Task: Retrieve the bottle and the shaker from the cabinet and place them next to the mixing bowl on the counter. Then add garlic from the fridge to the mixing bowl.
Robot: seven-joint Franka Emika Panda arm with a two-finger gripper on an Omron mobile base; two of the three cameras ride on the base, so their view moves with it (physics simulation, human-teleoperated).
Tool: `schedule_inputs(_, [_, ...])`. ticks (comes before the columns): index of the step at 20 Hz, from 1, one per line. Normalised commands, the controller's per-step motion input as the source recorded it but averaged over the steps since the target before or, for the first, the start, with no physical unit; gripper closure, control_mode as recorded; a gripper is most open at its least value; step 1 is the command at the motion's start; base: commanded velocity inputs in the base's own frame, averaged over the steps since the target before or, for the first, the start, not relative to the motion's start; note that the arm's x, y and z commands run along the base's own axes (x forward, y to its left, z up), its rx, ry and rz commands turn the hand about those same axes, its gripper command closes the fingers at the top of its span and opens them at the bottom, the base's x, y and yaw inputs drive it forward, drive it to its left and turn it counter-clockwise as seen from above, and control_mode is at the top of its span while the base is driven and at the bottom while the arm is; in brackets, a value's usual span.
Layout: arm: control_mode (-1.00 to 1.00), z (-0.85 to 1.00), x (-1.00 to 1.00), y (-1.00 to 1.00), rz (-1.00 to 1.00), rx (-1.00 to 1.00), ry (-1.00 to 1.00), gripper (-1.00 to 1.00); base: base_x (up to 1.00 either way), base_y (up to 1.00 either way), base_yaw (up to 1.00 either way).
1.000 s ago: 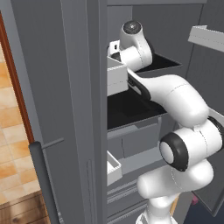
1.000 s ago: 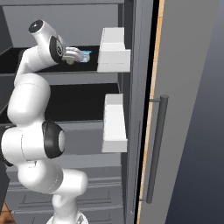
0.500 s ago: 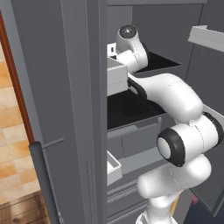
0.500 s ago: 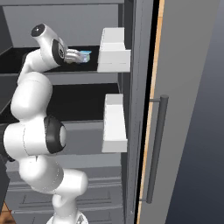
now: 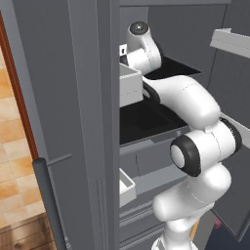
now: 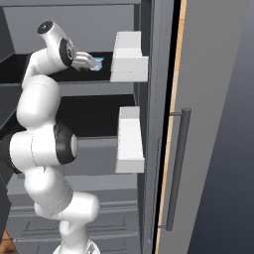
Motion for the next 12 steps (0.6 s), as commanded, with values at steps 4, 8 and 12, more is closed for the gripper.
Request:
schedule_inputs(4, [-1.0,-0.28,-0.32,-0.34,-0.07,0.02,0.32,1.0,0.0,0.0,0.0])
schedule_inputs(8, [-1.0,-0.41,-0.22,-0.32,-0.05,0.01,0.19,1.0,0.0,0.0,0.0])
schedule_inputs(12, [-1.0,-0.27,-0.05,-0.04,-0.02,0.0,-0.05,1.0,0.0,0.0,0.0])
